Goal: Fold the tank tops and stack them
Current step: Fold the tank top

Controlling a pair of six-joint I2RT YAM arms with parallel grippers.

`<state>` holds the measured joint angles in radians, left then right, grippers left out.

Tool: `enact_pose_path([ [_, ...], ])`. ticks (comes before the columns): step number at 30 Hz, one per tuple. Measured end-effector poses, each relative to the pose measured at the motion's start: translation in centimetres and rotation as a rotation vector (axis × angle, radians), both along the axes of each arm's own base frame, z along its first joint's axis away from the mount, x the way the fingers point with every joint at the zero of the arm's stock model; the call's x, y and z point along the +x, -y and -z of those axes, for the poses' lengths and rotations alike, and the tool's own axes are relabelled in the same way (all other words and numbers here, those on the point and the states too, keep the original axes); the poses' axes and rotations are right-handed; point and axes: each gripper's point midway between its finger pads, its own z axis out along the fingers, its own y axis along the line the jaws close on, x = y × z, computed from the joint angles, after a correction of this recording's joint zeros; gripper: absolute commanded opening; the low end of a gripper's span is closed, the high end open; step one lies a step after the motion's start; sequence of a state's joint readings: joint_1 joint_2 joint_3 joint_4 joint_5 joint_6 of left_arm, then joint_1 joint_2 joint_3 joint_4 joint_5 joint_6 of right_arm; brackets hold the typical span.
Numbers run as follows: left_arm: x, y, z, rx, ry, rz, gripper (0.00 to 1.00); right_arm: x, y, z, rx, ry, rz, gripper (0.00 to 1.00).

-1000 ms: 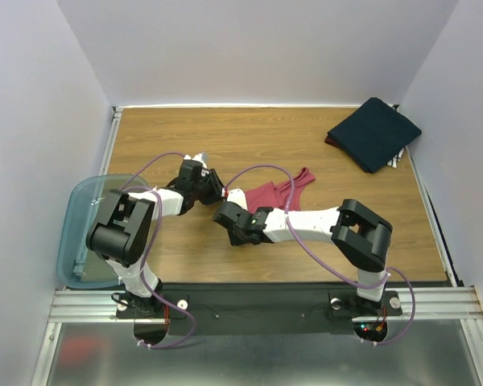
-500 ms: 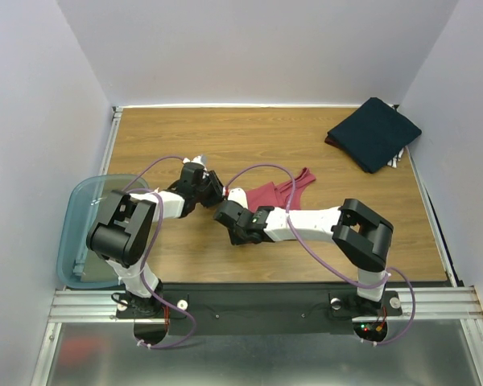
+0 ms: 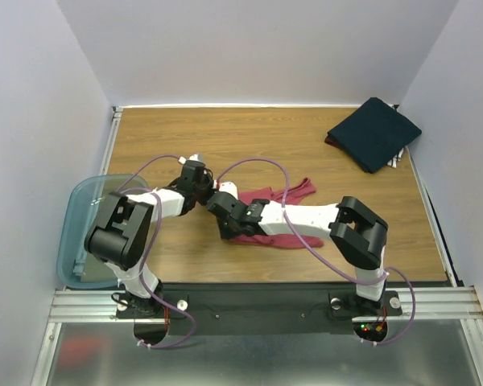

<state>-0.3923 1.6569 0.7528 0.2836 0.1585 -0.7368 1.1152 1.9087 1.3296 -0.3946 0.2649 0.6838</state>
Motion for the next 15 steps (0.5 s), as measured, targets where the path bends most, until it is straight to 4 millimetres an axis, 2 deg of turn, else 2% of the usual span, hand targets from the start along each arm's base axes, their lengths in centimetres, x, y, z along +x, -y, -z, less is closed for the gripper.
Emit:
enact_pose_path([
  [4, 0.9, -3.3, -1.8, 0.018, 0.016, -0.08, 0.0, 0.2, -3.5, -1.7, 0.085, -0.022, -0.043, 0.0],
  [8, 2.2, -8.1, -5.0, 0.044, 0.062, -0.189, 0.0, -0.2, -7.9, -3.8, 0.193, -0.057, -0.109, 0.0],
  [10, 2.7, -9.9, -7.1, 0.055, 0.099, -0.228, 0.0, -0.2, -9.8, -5.0, 0.245, -0.064, -0.131, 0.0],
  [12, 2.9, -10.5, -9.3, 0.067, 0.133, -0.236, 0.0, -0.2, -11.0, -6.2, 0.291, -0.067, -0.148, 0.0],
  [15, 3.4, -10.3, -12.6, 0.064, 0.19, -0.222, 0.0, -0.1, -12.2, -8.3, 0.354, -0.06, -0.163, 0.0],
])
